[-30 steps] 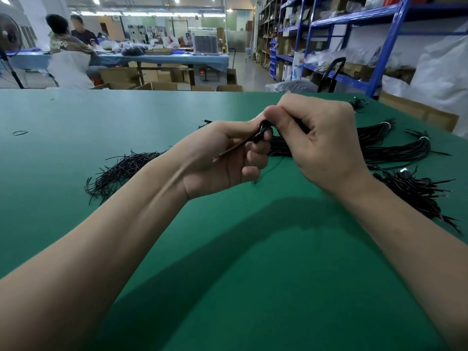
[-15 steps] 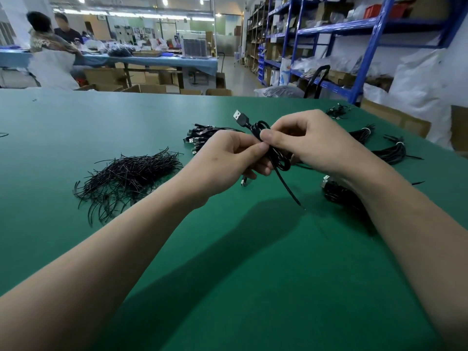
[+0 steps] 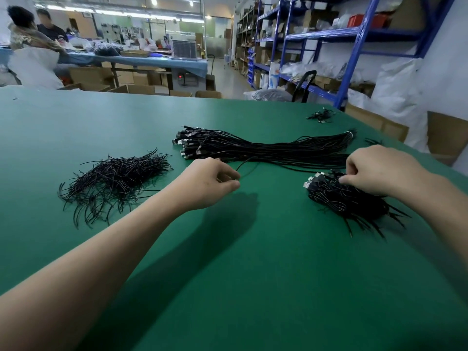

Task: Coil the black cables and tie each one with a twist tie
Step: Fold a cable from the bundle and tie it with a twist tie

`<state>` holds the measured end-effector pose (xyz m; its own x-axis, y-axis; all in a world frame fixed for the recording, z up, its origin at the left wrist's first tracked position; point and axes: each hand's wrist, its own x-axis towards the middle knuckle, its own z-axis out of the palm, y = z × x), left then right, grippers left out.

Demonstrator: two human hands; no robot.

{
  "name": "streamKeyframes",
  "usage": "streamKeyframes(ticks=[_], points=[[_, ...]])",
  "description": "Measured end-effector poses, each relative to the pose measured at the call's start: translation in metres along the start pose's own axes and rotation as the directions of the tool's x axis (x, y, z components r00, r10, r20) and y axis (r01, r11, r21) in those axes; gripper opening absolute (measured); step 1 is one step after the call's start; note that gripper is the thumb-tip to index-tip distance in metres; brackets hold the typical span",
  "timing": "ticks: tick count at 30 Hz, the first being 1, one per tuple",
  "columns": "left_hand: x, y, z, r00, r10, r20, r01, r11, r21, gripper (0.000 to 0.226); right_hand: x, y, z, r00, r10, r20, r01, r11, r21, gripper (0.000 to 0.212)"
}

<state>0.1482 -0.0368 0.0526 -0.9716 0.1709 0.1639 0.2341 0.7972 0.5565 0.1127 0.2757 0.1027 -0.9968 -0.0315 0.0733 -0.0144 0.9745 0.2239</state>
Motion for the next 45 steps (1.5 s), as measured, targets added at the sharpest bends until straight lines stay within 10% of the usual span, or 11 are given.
streamKeyframes(ticks=[6,14,16,23,28,45], points=[[0.001,-0.009,0.008,1.000,0.010,-0.014,-0.007,0.982,0.188,0.025,0.004,0.008,0.008,0.987,-0.009,0.162,0.012,1.000,-0.021,0.034],[0.022,-0.014,0.020,0.997,-0.048,-0.065,0.062,0.973,0.224,0.046,0.017,-0.023,-0.007,0.955,-0.170,-0.243,0.211,0.965,0.153,0.052],[0.038,-0.009,0.026,0.994,-0.090,-0.065,0.103,0.970,0.219,0.051,0.033,-0.042,-0.001,0.957,-0.228,-0.179,0.257,0.952,0.163,0.020],[0.081,-0.001,0.059,0.976,-0.206,-0.066,0.215,0.953,0.212,0.037,0.098,-0.084,0.049,0.968,-0.149,0.203,0.115,0.978,0.174,0.108],[0.085,-0.013,0.060,0.976,-0.201,-0.081,0.208,0.974,0.093,0.024,0.134,-0.084,0.063,0.920,0.009,0.393,-0.116,0.961,0.251,0.119],[0.055,0.042,-0.048,0.902,0.075,0.425,-0.130,0.986,0.103,0.024,0.164,-0.091,0.098,0.943,0.031,0.333,-0.164,0.910,0.381,0.119]])
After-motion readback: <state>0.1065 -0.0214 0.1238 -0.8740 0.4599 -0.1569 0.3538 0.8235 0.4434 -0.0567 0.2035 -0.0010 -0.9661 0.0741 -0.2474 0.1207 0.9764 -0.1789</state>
